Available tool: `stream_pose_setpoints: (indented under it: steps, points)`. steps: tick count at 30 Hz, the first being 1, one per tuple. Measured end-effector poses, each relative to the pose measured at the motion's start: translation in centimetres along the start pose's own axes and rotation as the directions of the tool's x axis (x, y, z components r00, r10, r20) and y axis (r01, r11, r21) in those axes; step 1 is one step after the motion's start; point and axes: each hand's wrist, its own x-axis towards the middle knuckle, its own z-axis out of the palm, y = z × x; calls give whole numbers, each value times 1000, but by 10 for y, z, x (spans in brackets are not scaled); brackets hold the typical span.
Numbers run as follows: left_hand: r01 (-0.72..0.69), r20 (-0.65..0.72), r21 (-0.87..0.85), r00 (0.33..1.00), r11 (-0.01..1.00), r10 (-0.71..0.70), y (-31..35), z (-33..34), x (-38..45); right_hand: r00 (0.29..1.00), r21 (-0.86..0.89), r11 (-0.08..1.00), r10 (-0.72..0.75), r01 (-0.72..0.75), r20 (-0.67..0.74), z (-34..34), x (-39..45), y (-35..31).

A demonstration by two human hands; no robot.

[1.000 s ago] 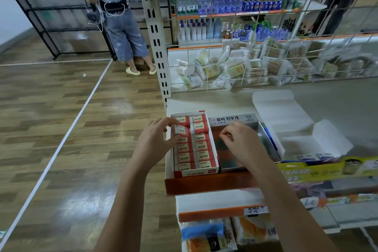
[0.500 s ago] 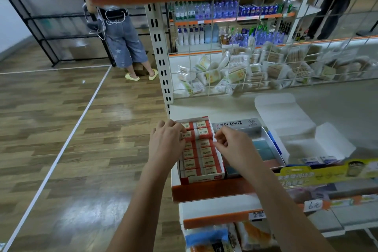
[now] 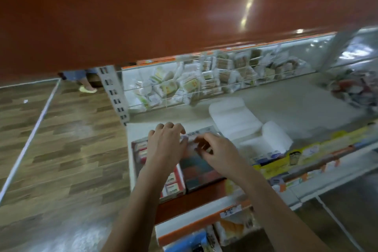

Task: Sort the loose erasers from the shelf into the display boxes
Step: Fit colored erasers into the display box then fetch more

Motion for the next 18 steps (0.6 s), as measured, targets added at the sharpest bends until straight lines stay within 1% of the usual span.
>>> stream_pose_setpoints:
  steps: [3,6,9,12,15,18]
  points:
    - [-148,9,-47,989,988,149,55,11,20,995,-71,996,57,-63,-83,-43,-15,31]
    - [-299,-13,-114,954,948,299,123,22,33,977,-111,989,72,-96,-202,-95,-39,68]
    - [-405,-59,-89,914,910,402,197,37,41,943,-159,976,92,-149,-319,-149,-71,112]
    - [-461,-63,-110,887,880,457,274,59,49,920,-225,953,107,-203,-377,-198,-106,164]
    - [-490,-47,-141,871,860,489,349,83,57,903,-330,895,155,-300,-401,-243,-139,221]
    - [-519,-9,-150,852,841,524,415,105,64,884,-354,860,203,-366,-421,-280,-168,271]
